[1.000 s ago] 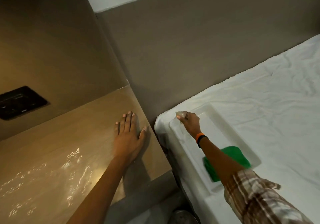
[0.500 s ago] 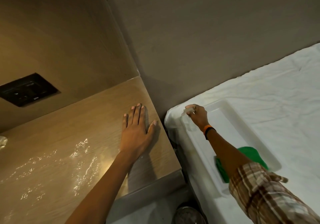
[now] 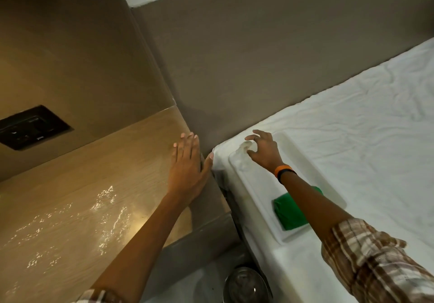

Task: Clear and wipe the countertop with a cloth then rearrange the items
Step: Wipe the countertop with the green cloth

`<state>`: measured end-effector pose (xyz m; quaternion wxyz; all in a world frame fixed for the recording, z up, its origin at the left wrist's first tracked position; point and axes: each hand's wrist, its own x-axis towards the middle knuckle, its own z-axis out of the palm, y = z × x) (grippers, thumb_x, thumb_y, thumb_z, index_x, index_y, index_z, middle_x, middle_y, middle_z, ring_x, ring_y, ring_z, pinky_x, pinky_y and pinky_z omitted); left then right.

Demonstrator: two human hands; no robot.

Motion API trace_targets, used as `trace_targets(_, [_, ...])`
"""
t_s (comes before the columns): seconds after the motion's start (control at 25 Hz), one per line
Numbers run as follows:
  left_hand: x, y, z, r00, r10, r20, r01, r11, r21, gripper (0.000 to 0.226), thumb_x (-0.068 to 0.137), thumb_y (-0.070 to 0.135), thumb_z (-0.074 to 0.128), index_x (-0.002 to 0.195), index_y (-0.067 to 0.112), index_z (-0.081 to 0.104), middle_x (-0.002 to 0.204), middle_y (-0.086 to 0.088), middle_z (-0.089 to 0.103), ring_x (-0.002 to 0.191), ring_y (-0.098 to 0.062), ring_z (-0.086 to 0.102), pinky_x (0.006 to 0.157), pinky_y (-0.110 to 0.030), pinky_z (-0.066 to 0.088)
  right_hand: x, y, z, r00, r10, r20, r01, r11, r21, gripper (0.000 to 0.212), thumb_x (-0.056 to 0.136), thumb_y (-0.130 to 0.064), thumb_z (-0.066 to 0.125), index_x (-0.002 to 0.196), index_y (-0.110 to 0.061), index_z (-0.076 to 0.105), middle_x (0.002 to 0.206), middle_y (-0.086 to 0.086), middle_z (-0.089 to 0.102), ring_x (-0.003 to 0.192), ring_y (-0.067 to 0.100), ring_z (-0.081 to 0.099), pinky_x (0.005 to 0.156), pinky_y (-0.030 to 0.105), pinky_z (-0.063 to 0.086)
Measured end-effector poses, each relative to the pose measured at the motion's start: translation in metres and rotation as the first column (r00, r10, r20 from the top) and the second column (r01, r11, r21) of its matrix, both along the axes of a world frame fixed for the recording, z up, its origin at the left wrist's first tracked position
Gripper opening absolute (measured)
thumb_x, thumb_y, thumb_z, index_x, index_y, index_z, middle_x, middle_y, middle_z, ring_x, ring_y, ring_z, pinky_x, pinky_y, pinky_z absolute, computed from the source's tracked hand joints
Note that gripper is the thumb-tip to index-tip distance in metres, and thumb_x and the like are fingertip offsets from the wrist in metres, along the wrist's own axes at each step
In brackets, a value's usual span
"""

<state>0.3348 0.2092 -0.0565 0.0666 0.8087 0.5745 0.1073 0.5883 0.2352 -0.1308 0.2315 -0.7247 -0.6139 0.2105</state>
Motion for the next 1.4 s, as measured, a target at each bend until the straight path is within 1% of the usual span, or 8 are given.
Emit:
trace_targets(0.16, [0.089, -0.025, -0.003, 0.974, -0.224, 0.0, 0.224, 0.973, 0.064, 0.069, 0.102, 0.051, 0.03, 0.156, 0.01, 0.022, 0.165, -0.009, 0.022, 0.155, -0.026, 0.01, 0.127, -0.045, 0.012, 0.021, -0.063, 0.005, 0.953, -0.033, 0.302, 0.021, 0.999, 0.042, 0.047, 0.086, -0.04, 0.065, 0.128, -0.02, 0.058, 0.152, 0.011, 0.04, 0.141, 0.031, 0.035, 0.103, 0.051, 0.042])
trace_targets(0.36, [0.17, -0.062, -0.096, 0.923, -0.376, -0.082, 0.333, 0.886, -0.322, 0.063, 0.101, 0.031, 0.046, 0.155, 0.011, 0.022, 0.163, -0.012, 0.024, 0.153, -0.027, 0.015, 0.124, -0.039, 0.018, 0.083, -0.131, -0.056, 0.937, -0.07, 0.344, 0.177, 0.94, -0.291, 0.058, 0.09, -0.041, 0.06, 0.14, -0.018, 0.044, 0.153, 0.014, 0.033, 0.139, 0.034, 0.034, 0.106, 0.048, 0.044])
trace_targets(0.56, [0.19, -0.067, -0.222, 0.953, -0.293, -0.078, 0.187, 0.77, -0.61, 0.061, 0.097, 0.018, 0.056, 0.151, 0.012, 0.028, 0.151, -0.017, 0.032, 0.137, -0.033, 0.039, 0.106, -0.039, 0.043, 0.134, -0.136, -0.147, 0.959, -0.204, 0.195, 0.278, 0.804, -0.525, 0.062, 0.092, -0.027, 0.058, 0.147, -0.013, 0.033, 0.148, 0.018, 0.034, 0.135, 0.037, 0.037, 0.103, 0.051, 0.047])
trace_targets(0.8, [0.235, -0.078, -0.282, 0.996, -0.08, -0.037, 0.047, 0.833, -0.551, 0.068, 0.084, 0.009, 0.071, 0.139, 0.007, 0.033, 0.137, -0.021, 0.038, 0.121, -0.036, 0.044, 0.096, -0.041, 0.05, 0.134, -0.128, -0.205, 0.92, -0.259, 0.296, 0.38, 0.773, -0.507, 0.075, 0.087, -0.025, 0.063, 0.149, -0.01, 0.024, 0.136, 0.02, 0.041, 0.123, 0.04, 0.044, 0.096, 0.051, 0.046])
trace_targets(0.96, [0.243, -0.072, -0.28, 1.0, -0.013, -0.026, -0.006, 0.777, -0.629, 0.038, 0.085, 0.013, 0.068, 0.12, 0.003, 0.056, 0.123, -0.019, 0.063, 0.116, -0.035, 0.059, 0.096, -0.04, 0.052, 0.132, -0.122, -0.209, 0.913, -0.404, 0.061, 0.378, 0.778, -0.502, 0.062, 0.084, -0.011, 0.063, 0.14, -0.005, 0.037, 0.122, 0.021, 0.058, 0.109, 0.039, 0.059, 0.089, 0.045, 0.053])
trace_targets(1.12, [0.226, -0.07, -0.237, 0.978, 0.136, 0.161, 0.004, 0.75, -0.661, 0.02, 0.087, 0.002, 0.057, 0.105, -0.001, 0.065, 0.111, -0.02, 0.068, 0.105, -0.036, 0.064, 0.087, -0.038, 0.053, 0.125, -0.121, -0.173, 0.868, -0.473, -0.151, 0.358, 0.807, -0.47, 0.014, 0.08, -0.012, 0.062, 0.092, -0.005, 0.062, 0.087, 0.01, 0.066, 0.079, 0.027, 0.061, 0.072, 0.039, 0.055])
trace_targets(1.24, [0.203, -0.064, -0.162, 0.883, 0.337, 0.328, -0.015, 0.717, -0.697, 0.02, 0.085, -0.006, 0.05, 0.097, 0.007, 0.06, 0.097, -0.013, 0.064, 0.092, -0.029, 0.06, 0.076, -0.03, 0.049, 0.105, -0.114, -0.103, 0.771, -0.546, -0.329, 0.395, 0.814, -0.425, 0.015, 0.075, -0.01, 0.06, 0.09, -0.009, 0.063, 0.082, 0.006, 0.066, 0.078, 0.026, 0.063, 0.072, 0.037, 0.056])
trace_targets(1.4, [0.167, -0.044, -0.038, 0.709, 0.524, 0.471, -0.066, 0.715, -0.696, 0.032, 0.084, 0.001, 0.047, 0.112, 0.013, 0.055, 0.1, -0.005, 0.059, 0.09, -0.024, 0.054, 0.076, -0.029, 0.043, 0.062, -0.098, 0.017, 0.674, -0.52, -0.524, 0.407, 0.854, -0.324, 0.012, 0.073, -0.011, 0.062, 0.083, -0.018, 0.062, 0.085, 0.004, 0.069, 0.088, 0.028, 0.065, 0.082, 0.045, 0.058])
